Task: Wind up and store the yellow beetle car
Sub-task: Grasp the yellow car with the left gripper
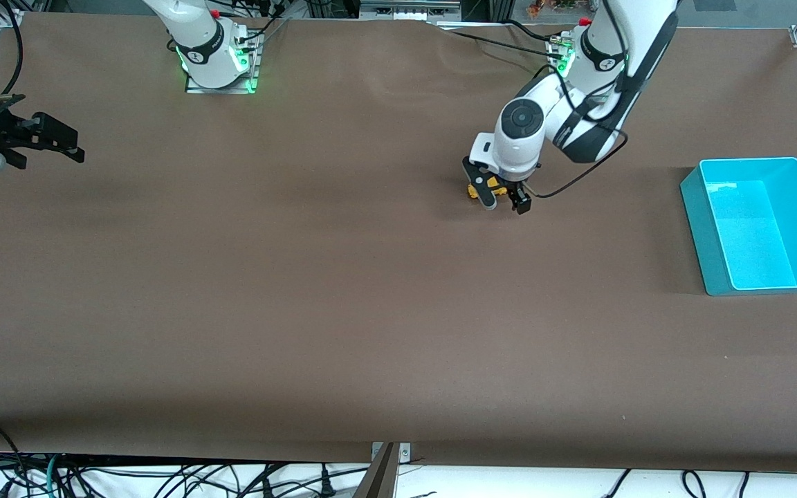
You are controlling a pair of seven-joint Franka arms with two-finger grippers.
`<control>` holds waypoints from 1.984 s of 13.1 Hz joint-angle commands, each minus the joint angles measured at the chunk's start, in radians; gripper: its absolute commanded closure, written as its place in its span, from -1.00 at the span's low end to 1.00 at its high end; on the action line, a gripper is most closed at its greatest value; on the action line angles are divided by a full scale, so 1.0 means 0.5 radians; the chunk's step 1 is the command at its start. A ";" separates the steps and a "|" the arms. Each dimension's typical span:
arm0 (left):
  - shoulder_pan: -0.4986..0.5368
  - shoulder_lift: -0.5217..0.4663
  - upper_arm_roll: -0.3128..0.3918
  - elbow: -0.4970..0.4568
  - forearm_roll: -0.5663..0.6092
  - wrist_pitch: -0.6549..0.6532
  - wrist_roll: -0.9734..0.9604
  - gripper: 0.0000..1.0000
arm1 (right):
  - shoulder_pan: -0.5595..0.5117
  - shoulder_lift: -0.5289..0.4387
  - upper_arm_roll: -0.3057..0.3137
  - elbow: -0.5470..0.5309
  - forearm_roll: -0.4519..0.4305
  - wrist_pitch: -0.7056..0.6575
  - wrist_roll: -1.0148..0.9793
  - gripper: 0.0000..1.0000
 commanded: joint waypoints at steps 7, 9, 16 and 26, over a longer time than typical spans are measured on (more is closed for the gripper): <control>-0.002 0.057 -0.108 0.034 0.053 -0.006 -0.027 -1.00 | 0.023 0.016 -0.013 0.053 -0.011 -0.038 0.026 -1.00; -0.042 0.078 -0.108 0.031 0.053 -0.006 -0.064 -1.00 | 0.023 0.016 -0.013 0.053 -0.008 -0.032 0.020 -1.00; -0.103 0.137 -0.108 0.031 0.066 0.025 -0.113 -1.00 | 0.029 0.019 -0.013 0.050 -0.023 -0.044 0.023 -1.00; -0.119 0.140 -0.108 0.037 0.127 -0.036 -0.202 0.40 | 0.020 0.031 -0.013 0.050 -0.026 -0.041 0.019 -1.00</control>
